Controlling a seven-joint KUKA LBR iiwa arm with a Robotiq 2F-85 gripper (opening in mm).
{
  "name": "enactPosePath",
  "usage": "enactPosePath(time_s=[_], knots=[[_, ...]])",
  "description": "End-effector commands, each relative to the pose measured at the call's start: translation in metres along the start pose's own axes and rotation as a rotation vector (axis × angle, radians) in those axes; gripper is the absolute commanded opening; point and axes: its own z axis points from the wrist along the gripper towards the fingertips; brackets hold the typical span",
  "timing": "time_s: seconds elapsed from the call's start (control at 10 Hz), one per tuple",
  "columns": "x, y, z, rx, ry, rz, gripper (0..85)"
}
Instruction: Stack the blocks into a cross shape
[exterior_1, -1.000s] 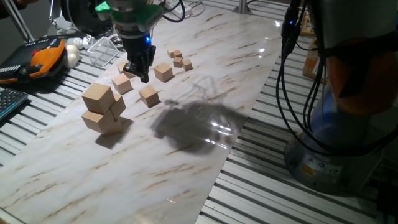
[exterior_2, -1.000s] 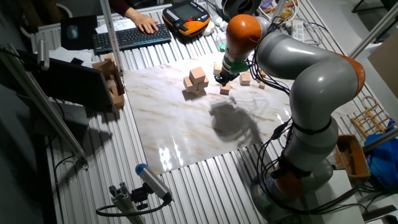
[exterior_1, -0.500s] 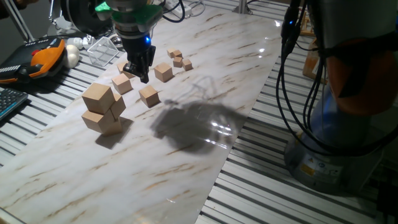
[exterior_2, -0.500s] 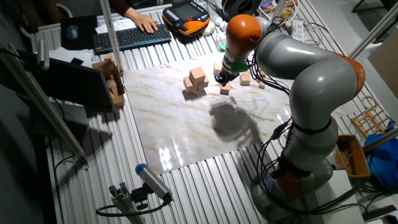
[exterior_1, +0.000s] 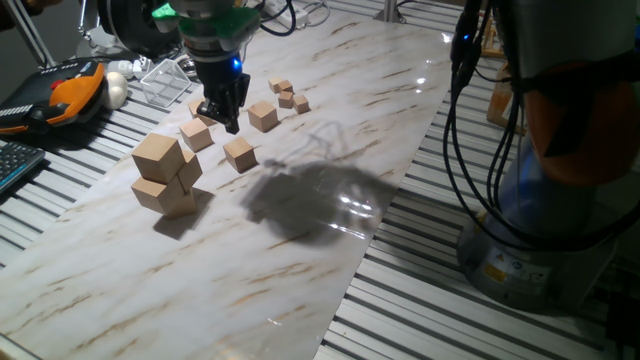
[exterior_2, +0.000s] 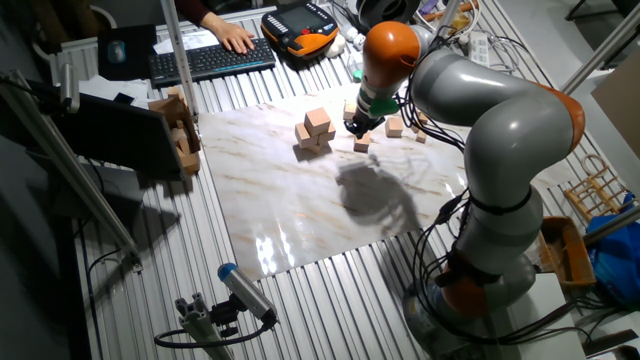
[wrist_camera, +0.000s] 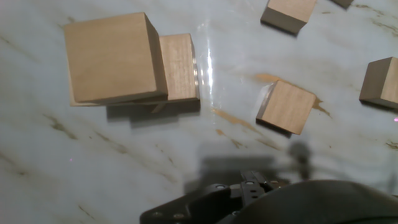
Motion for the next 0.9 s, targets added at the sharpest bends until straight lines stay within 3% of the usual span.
enactPosePath(time_s=[0.0, 0.4, 0.8], knots=[[-0.0001, 0.0007, 0.0005, -0.005, 0.002, 0.012, 0.0], [-0.0001, -0.0014, -0.0019, 0.022, -0.033, 0.015, 0.0], [-0.0005, -0.0019, -0.0027, 0.038, -0.036, 0.034, 0.0]])
